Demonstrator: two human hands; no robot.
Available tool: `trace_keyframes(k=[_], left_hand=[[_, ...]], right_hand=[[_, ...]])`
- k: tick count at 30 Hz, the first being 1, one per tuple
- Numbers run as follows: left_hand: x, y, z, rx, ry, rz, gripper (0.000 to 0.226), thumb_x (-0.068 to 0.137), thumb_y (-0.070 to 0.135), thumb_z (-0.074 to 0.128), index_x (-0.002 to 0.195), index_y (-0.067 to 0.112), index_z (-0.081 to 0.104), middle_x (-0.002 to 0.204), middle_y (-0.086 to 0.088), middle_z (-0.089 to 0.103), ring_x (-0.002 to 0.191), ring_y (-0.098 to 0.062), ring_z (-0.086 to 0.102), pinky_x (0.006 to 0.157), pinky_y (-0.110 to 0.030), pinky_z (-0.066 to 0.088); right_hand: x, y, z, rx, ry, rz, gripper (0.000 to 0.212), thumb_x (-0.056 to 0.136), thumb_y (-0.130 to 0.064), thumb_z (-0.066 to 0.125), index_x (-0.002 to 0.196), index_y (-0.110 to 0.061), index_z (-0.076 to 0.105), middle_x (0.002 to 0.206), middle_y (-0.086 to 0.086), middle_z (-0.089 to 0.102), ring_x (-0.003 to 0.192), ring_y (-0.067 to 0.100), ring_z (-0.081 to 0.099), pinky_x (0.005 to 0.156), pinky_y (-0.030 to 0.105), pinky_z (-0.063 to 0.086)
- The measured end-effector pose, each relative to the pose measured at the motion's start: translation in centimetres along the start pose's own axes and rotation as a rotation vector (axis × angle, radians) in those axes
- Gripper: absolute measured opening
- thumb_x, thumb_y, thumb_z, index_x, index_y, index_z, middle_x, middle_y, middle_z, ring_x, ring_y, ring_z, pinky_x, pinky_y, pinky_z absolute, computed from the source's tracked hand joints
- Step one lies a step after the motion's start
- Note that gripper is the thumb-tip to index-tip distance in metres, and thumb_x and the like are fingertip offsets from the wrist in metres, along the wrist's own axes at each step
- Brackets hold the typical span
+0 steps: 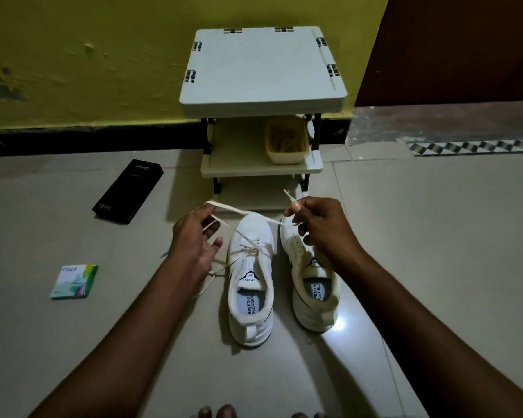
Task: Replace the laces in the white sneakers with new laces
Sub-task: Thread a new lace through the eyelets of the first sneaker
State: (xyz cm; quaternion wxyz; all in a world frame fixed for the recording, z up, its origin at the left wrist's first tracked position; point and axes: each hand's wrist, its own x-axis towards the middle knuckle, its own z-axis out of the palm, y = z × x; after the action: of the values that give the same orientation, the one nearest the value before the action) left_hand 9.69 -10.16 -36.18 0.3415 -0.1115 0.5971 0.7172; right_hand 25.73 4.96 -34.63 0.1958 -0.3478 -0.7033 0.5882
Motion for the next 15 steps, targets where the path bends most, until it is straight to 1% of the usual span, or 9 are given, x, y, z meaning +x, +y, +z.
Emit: trace_keyframes(k=[2, 4, 6, 7, 9, 11, 12, 13, 15], left_hand=[[0.3, 0.3, -0.4, 0.009, 0.024, -0.001, 0.004, 0.093, 0.019, 0.066, 0.091, 0.02, 0.069, 0.079, 0.006, 0.058, 0.069, -0.01, 0.048, 0.06, -0.026, 0.035], [0.6, 0.5, -0.5, -0.023, 0.029, -0.001, 0.006, 0.093, 0.014, 0.066, 0.091, 0.018, 0.069, 0.072, 0.004, 0.052, 0.058, -0.009, 0.042, 0.051, -0.023, 0.031], [0.9, 0.6, -0.6, -0.068, 0.003, -0.004, 0.01, 0.094, 0.007, 0.063, 0.088, 0.014, 0.067, 0.067, 0.001, 0.048, 0.053, -0.01, 0.042, 0.045, -0.02, 0.032], [0.9, 0.7, -0.5, -0.07, -0.038, 0.003, 0.01, 0.094, 0.004, 0.062, 0.091, 0.011, 0.066, 0.068, -0.002, 0.052, 0.054, -0.011, 0.048, 0.045, -0.02, 0.037], [0.6, 0.6, -0.3, 0.008, -0.14, 0.036, 0.016, 0.093, -0.001, 0.062, 0.106, 0.008, 0.064, 0.08, -0.009, 0.068, 0.068, -0.016, 0.065, 0.057, -0.022, 0.051], [0.0, 0.0, -0.2, 0.315, -0.143, 0.156, 0.04, 0.087, -0.003, 0.07, 0.121, 0.014, 0.057, 0.096, -0.011, 0.074, 0.083, -0.02, 0.072, 0.069, -0.03, 0.057], [-0.4, -0.7, -0.4, 0.522, -0.115, 0.245, 0.048, 0.083, -0.001, 0.074, 0.123, 0.019, 0.056, 0.097, -0.008, 0.074, 0.084, -0.019, 0.071, 0.068, -0.032, 0.056], [-0.9, -1.3, -0.7, 0.693, -0.103, 0.33, 0.051, 0.08, 0.001, 0.078, 0.12, 0.023, 0.057, 0.095, -0.005, 0.072, 0.08, -0.017, 0.069, 0.066, -0.033, 0.054], [-1.7, -2.8, -1.3, 0.963, -0.159, 0.431, 0.048, 0.072, 0.007, 0.081, 0.109, 0.029, 0.061, 0.09, 0.0, 0.066, 0.072, -0.014, 0.062, 0.064, -0.029, 0.05]], right_hand=[[0.2, 0.5, -0.2, 0.047, -0.021, 0.059, 0.024, 0.1, -0.022, 0.06, 0.085, -0.015, 0.077, 0.071, 0.0, 0.066, 0.061, 0.014, 0.054, 0.052, 0.025, 0.04], [0.2, 0.6, -0.4, 0.137, -0.014, 0.114, 0.022, 0.099, -0.022, 0.062, 0.087, -0.013, 0.078, 0.076, 0.003, 0.067, 0.066, 0.016, 0.052, 0.053, 0.025, 0.039], [0.3, 0.6, -0.6, 0.215, 0.02, 0.122, 0.02, 0.099, -0.022, 0.062, 0.091, -0.012, 0.078, 0.08, 0.002, 0.069, 0.072, 0.017, 0.054, 0.057, 0.027, 0.04], [0.4, 0.5, -0.7, 0.231, 0.046, 0.102, 0.019, 0.099, -0.022, 0.063, 0.094, -0.012, 0.078, 0.082, 0.001, 0.07, 0.075, 0.017, 0.057, 0.06, 0.028, 0.041], [0.4, 0.2, -0.8, 0.256, 0.108, 0.03, 0.018, 0.098, -0.022, 0.064, 0.1, -0.01, 0.078, 0.087, 0.001, 0.074, 0.082, 0.015, 0.064, 0.067, 0.034, 0.047], [0.6, -0.1, -0.8, 0.273, 0.174, -0.057, 0.02, 0.097, -0.017, 0.065, 0.106, -0.003, 0.076, 0.092, 0.003, 0.076, 0.089, 0.011, 0.071, 0.074, 0.038, 0.052], [0.7, -0.2, -0.7, 0.276, 0.197, -0.099, 0.021, 0.096, -0.013, 0.065, 0.109, 0.001, 0.074, 0.09, 0.005, 0.077, 0.088, 0.009, 0.072, 0.074, 0.036, 0.054], [0.7, -0.4, -0.5, 0.271, 0.206, -0.143, 0.021, 0.096, -0.01, 0.064, 0.112, 0.002, 0.073, 0.086, 0.006, 0.075, 0.082, 0.009, 0.071, 0.071, 0.031, 0.054], [0.8, -0.6, -0.2, 0.22, 0.191, -0.227, 0.019, 0.097, -0.008, 0.063, 0.112, -0.002, 0.074, 0.075, 0.006, 0.07, 0.066, 0.012, 0.064, 0.063, 0.024, 0.051]])
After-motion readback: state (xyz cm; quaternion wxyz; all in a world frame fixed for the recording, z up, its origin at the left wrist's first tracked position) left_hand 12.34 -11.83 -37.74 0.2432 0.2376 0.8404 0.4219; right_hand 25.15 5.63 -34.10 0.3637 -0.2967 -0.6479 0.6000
